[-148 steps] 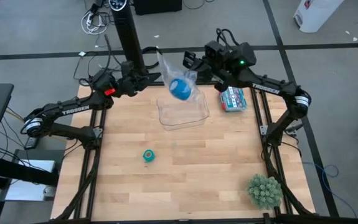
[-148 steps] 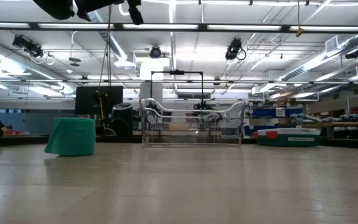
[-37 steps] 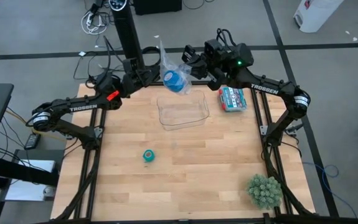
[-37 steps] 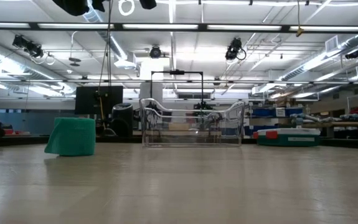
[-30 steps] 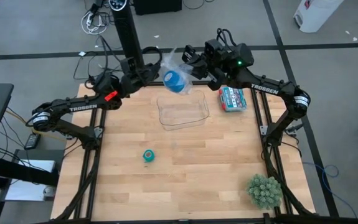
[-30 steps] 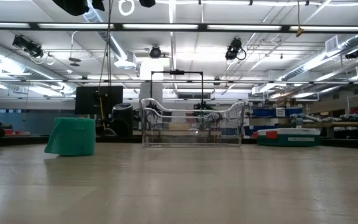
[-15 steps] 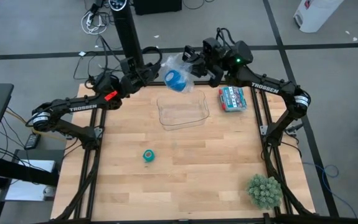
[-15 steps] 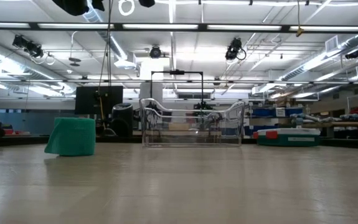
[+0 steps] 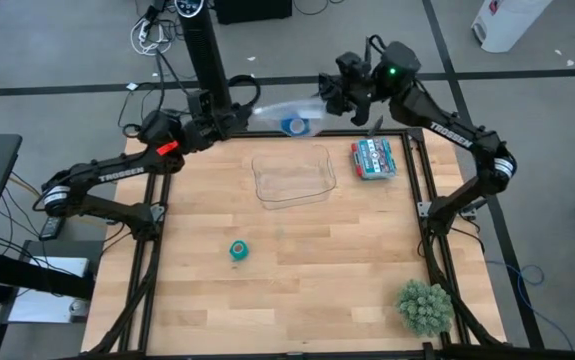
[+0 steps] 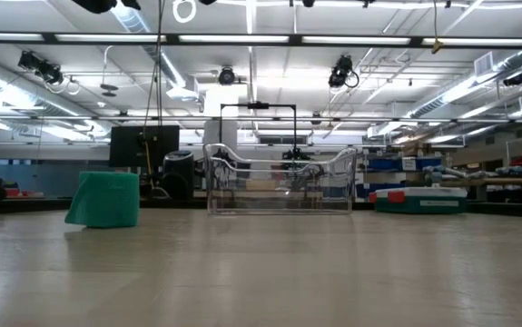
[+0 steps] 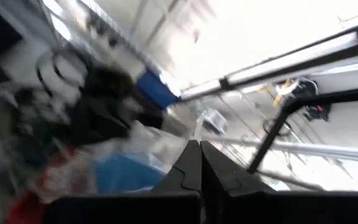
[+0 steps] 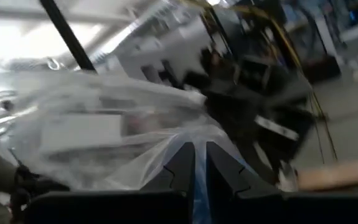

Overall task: Roll bandage
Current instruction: Open the transparent zip bag

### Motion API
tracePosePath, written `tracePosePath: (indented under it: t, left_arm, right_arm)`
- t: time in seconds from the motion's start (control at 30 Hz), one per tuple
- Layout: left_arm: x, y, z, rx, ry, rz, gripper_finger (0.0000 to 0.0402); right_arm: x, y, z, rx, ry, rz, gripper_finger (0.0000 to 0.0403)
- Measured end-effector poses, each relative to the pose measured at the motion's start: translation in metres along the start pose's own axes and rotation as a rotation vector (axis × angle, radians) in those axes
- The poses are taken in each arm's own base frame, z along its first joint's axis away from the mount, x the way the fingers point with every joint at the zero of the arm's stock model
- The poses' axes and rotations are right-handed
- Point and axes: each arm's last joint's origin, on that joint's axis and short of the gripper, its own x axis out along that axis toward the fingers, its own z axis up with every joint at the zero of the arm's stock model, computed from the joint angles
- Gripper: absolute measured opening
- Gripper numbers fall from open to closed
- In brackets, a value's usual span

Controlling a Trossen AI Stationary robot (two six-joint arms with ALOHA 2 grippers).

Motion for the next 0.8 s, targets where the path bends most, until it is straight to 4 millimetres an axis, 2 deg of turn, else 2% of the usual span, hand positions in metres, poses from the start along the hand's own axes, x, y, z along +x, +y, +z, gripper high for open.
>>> tracePosePath:
  t: [0.27, 0.37, 0.47, 0.57, 0.8]
  left_arm:
    - [0.001, 0.005, -0.022, -0.145, 0.215, 0.072, 0.0]
    - [0.001, 0.006, -0.024, -0.157, 0.235, 0.082, 0.0]
    - [0.0, 0.004, -0.023, -0.171, 0.24, 0.07, 0.0]
    - [0.0, 0.002, -0.021, -0.167, 0.235, 0.062, 0.0]
    - [0.0, 0.004, -0.022, -0.178, 0.237, 0.072, 0.0]
  right_arm:
    - [-0.009, -0.01, -0.022, 0.062, 0.162, -0.148, 0.0028]
    - [-0.016, -0.013, -0.022, 0.072, 0.172, -0.182, 0.0029]
    - [-0.024, -0.009, -0.017, 0.048, 0.159, -0.174, 0.0037]
    - [-0.026, -0.002, -0.014, 0.03, 0.166, -0.134, 0.0062]
    - [-0.029, 0.006, -0.012, 0.066, 0.158, -0.126, 0.0149]
